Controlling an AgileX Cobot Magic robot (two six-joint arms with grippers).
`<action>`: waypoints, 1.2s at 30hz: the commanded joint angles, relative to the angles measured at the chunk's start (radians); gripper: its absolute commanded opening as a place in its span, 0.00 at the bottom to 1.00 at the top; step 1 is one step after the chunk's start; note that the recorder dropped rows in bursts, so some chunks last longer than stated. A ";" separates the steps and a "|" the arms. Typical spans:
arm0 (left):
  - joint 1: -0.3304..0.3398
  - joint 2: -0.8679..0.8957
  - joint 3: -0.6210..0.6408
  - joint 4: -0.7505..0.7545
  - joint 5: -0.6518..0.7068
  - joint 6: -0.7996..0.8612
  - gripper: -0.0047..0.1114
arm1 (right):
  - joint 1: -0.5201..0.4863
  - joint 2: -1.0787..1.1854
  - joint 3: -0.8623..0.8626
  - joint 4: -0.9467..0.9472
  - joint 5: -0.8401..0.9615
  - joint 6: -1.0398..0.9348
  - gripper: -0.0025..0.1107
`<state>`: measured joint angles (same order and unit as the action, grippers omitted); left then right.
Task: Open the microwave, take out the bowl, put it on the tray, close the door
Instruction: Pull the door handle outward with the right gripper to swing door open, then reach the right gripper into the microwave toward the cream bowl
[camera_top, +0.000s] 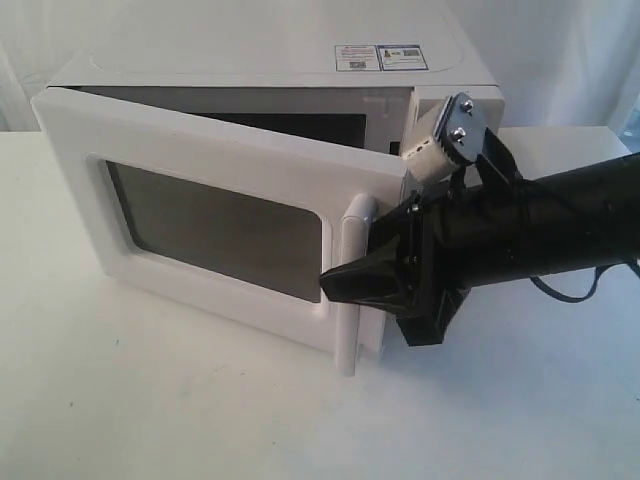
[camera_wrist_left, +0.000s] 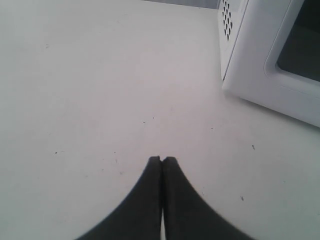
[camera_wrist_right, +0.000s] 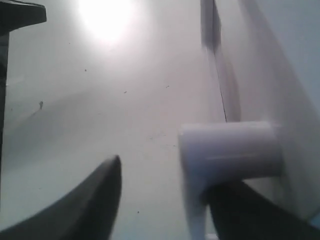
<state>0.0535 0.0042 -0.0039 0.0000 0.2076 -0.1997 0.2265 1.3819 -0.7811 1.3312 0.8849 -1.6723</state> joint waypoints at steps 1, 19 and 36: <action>0.003 -0.004 0.004 0.000 0.003 -0.003 0.04 | 0.014 -0.021 0.004 -0.022 0.331 0.159 0.63; 0.003 -0.004 0.004 0.000 0.003 -0.003 0.04 | 0.012 -0.217 0.004 -0.291 0.179 0.503 0.52; 0.003 -0.004 0.004 0.000 0.003 -0.003 0.04 | 0.014 -0.225 0.004 -0.339 -0.091 0.702 0.36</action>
<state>0.0575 0.0042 -0.0039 0.0000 0.2076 -0.2004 0.2399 1.1272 -0.7811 0.9438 0.7897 -0.9764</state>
